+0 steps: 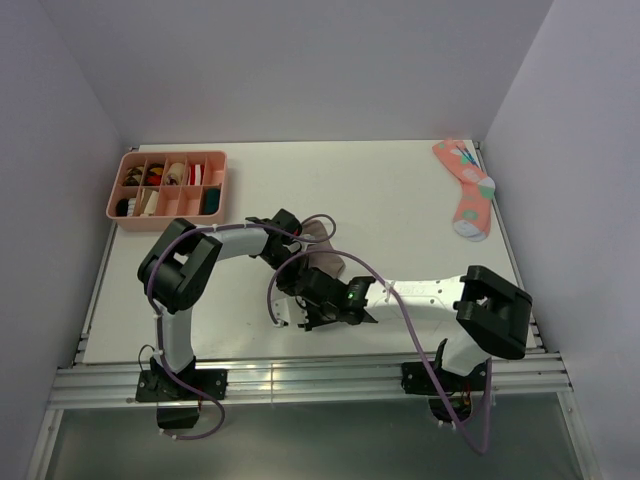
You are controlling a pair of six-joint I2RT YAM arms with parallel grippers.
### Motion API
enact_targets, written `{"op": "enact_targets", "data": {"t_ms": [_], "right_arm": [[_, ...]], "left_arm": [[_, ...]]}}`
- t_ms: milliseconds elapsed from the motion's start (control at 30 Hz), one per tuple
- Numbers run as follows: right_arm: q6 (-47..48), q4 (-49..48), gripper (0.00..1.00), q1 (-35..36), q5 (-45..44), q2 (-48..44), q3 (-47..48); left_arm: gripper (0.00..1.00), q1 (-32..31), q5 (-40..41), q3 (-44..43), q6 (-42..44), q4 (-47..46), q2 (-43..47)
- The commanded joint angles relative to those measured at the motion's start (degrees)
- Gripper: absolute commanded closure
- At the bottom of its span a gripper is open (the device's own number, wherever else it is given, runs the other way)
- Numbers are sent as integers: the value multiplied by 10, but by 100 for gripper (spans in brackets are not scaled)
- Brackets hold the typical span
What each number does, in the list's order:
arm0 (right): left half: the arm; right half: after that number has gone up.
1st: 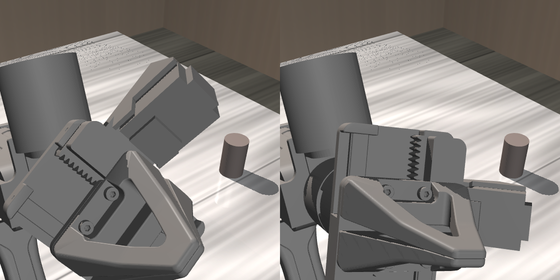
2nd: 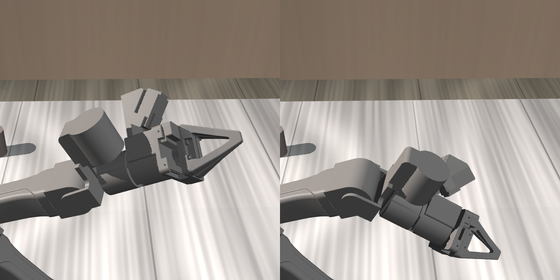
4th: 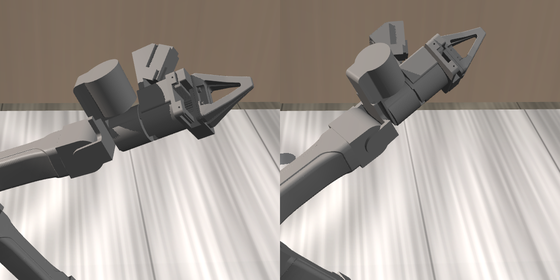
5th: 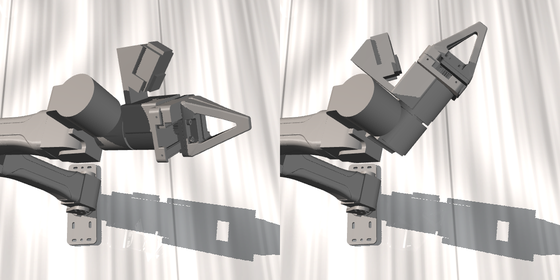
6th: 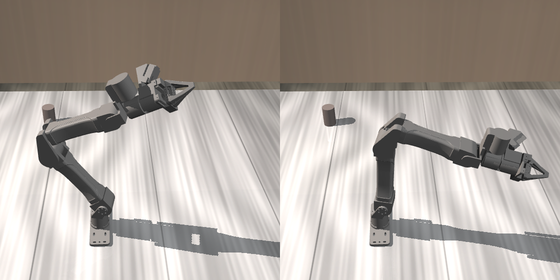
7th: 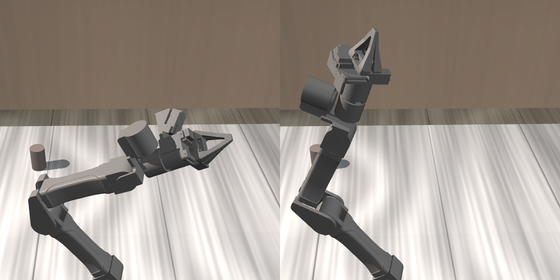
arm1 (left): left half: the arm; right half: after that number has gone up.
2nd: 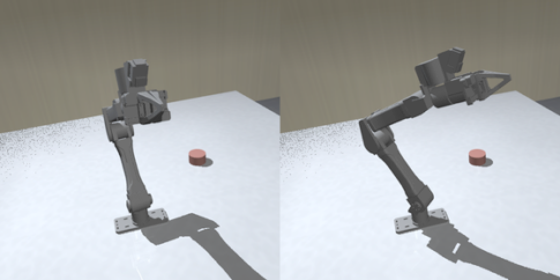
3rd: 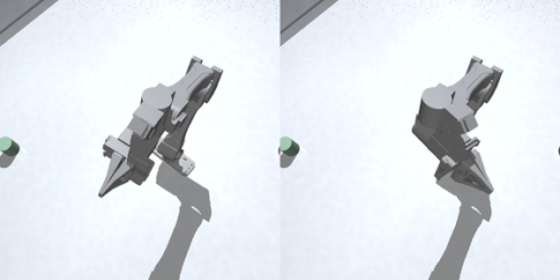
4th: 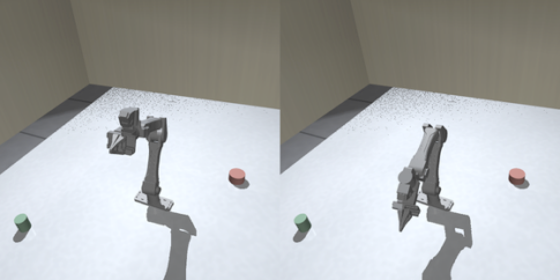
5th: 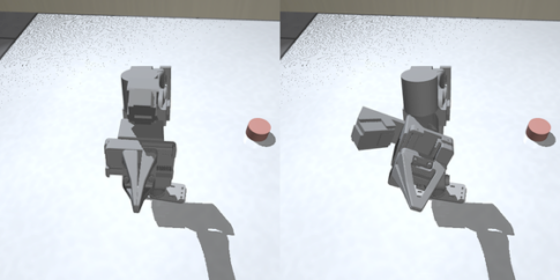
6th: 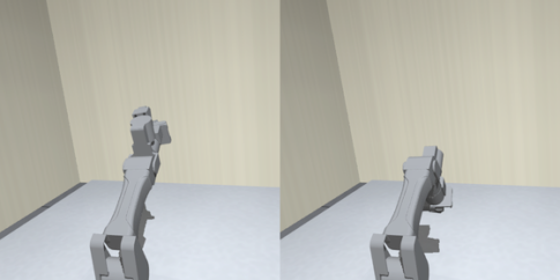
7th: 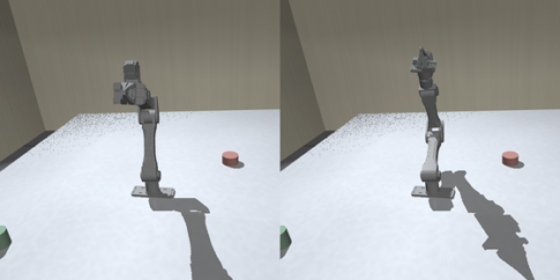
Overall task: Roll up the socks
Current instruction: Roll the sock at the center of the board.
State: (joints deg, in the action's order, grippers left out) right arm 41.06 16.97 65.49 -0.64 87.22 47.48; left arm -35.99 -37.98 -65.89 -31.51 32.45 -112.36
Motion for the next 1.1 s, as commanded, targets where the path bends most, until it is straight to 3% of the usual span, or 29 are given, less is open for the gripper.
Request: {"op": "enact_targets", "data": {"t_ms": [0, 733, 933, 1067], "right_arm": [[8, -5, 69, 4, 4, 8, -4], [19, -44, 70, -12, 4, 47, -24], [17, -40, 58, -27, 23, 56, -17], [13, -34, 61, -41, 43, 52, -10]], "left_arm": [[100, 4, 39, 15, 30, 24, -10], [100, 10, 19, 15, 43, 29, -8], [100, 10, 11, 25, 44, 20, -3], [100, 10, 8, 34, 45, 17, -1]]}}
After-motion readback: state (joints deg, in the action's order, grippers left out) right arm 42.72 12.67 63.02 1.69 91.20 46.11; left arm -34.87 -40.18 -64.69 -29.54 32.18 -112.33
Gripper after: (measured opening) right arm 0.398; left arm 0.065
